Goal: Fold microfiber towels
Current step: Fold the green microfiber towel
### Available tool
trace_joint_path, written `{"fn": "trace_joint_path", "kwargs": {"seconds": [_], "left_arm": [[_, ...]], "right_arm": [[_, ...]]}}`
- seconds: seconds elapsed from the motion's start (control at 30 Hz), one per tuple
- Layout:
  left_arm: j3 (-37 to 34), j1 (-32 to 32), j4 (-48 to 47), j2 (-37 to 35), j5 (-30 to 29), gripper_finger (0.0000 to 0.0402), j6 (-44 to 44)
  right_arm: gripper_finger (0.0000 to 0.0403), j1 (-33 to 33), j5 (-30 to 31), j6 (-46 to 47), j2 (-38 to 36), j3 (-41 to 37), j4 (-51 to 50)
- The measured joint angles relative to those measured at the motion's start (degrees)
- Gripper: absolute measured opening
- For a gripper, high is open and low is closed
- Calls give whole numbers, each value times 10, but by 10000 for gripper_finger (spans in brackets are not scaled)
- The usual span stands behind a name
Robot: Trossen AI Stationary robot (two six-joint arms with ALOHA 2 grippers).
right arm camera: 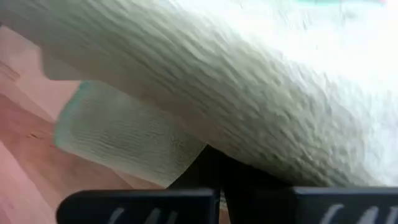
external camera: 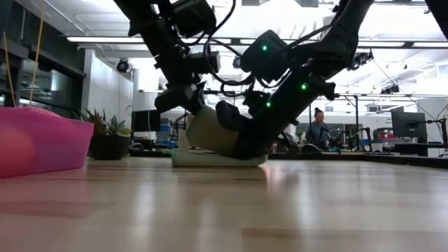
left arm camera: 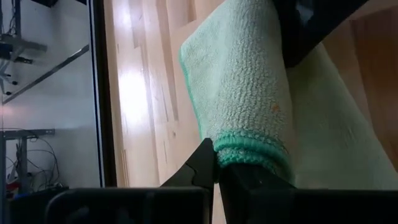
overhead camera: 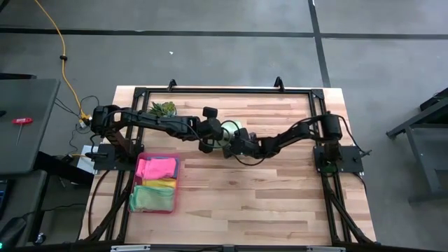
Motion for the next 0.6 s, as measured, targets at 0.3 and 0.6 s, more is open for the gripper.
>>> {"fn": "trace_joint_path", "kwargs": {"seconds": [0.3, 0.6], "left_arm": [[0, -14, -58, -5, -7, 1, 0], [0, -26, -117, -14, -6, 1, -44]], "right_arm": [[0, -2, -1, 60, 6, 1, -13], [0, -2, -1, 65, 6, 1, -21]]}}
